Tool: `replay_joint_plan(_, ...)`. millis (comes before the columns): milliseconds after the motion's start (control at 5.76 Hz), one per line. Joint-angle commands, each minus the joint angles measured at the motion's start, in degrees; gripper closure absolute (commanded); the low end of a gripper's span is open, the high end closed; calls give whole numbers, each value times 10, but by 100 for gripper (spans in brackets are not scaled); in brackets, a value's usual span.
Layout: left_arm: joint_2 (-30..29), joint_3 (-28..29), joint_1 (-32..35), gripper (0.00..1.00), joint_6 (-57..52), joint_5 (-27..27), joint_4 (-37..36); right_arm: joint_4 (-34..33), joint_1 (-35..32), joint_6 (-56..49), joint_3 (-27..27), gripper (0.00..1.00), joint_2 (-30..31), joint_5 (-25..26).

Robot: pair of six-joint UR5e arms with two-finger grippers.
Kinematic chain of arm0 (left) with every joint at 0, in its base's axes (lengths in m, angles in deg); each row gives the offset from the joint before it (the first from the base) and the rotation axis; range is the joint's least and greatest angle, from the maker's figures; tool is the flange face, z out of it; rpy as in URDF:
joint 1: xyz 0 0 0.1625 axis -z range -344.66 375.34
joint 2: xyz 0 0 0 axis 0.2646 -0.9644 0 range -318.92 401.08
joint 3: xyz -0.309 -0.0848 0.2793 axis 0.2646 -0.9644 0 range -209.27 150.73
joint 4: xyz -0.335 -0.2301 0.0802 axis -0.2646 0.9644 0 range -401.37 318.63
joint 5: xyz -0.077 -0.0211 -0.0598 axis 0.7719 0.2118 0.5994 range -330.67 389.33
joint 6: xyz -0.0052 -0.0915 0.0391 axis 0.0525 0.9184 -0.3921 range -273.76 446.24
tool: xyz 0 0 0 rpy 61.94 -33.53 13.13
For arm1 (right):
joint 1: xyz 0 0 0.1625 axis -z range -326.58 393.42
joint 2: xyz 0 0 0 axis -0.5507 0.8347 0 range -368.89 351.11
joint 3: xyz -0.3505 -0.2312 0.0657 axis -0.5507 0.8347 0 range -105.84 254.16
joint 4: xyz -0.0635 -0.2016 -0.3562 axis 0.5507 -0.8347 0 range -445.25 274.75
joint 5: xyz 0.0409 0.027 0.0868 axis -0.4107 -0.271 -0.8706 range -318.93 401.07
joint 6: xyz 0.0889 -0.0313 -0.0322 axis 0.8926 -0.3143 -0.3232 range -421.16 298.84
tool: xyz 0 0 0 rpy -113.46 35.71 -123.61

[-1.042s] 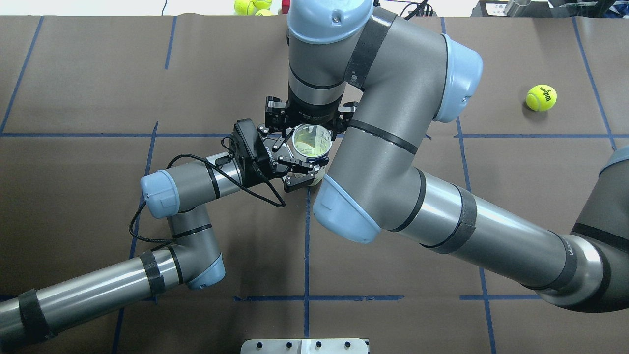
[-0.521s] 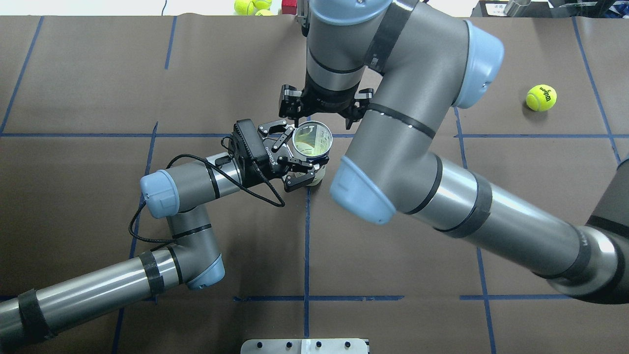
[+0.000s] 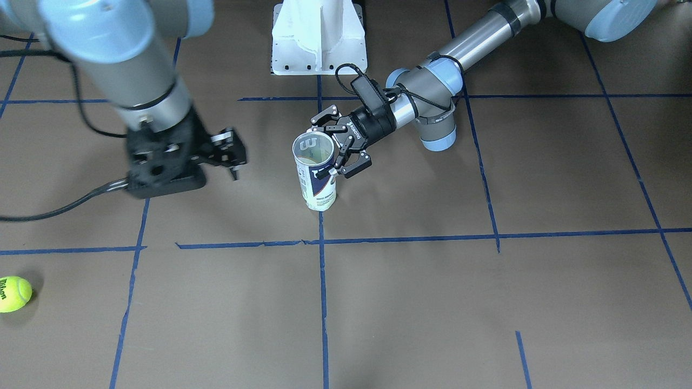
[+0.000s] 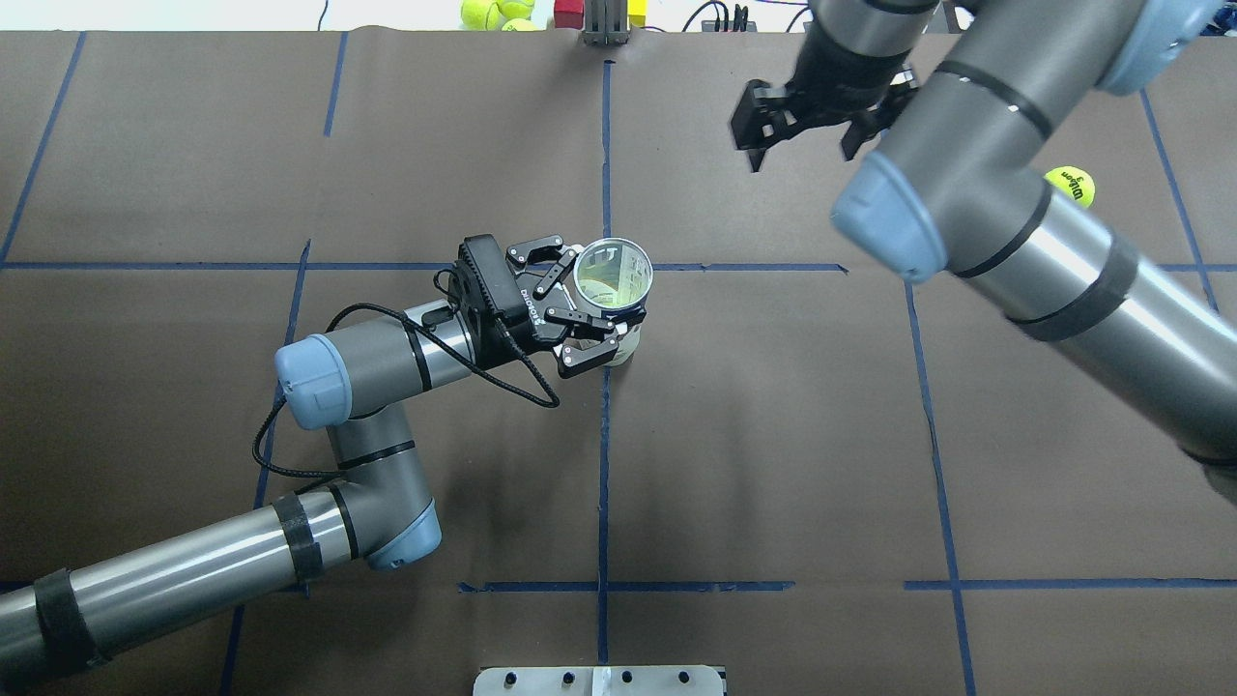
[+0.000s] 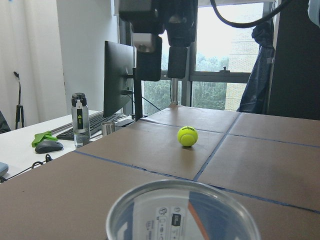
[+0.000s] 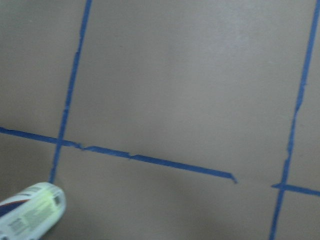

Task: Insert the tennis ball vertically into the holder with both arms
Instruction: 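Move the right gripper to the second tennis ball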

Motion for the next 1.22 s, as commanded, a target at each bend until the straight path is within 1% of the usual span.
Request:
replay_joint_plan(0, 0, -1, 0, 25, 0, 0, 0, 2, -83, -197, 46, 1, 45, -14)
replay_joint_plan(174, 0, -1, 0, 25, 0, 0, 0, 19, -108, -265, 76, 1, 64, -13)
replay_joint_plan(347, 0, -1, 0, 25, 0, 0, 0, 125, -119, -278, 120, 1, 101, -13)
replay_joint_plan(521, 0, -1, 0, 25, 0, 0, 0, 218, -128, -287, 175, 1, 115, -14)
replay_joint_plan(695, -1, -1, 0, 25, 0, 0, 0, 276, -133, -323, 233, 1, 125, -11)
replay_joint_plan(1042, -2, -1, 0, 25, 0, 0, -1, 395, -136, -336, 307, 1, 155, -8)
